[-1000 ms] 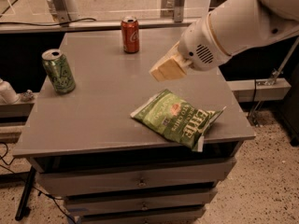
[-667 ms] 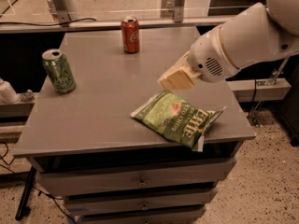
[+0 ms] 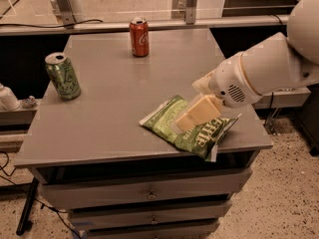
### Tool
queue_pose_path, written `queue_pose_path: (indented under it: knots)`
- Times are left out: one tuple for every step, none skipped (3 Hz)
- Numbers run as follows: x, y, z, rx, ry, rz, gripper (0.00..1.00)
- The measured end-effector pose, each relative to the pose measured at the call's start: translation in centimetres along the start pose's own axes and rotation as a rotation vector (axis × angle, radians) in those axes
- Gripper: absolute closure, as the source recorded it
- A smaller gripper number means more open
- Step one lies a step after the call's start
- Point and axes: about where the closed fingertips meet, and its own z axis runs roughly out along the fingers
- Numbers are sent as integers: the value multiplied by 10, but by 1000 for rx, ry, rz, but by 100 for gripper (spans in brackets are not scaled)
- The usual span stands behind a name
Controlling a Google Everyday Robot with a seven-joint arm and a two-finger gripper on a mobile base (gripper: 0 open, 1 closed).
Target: Move green jalapeno chip bag near green can
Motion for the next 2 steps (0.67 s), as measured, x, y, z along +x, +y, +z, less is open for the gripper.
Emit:
queue_pose_path:
  knots:
    - [20,-4,11,-21,23,4,0]
    - [41,-6,22,-42,55,12,0]
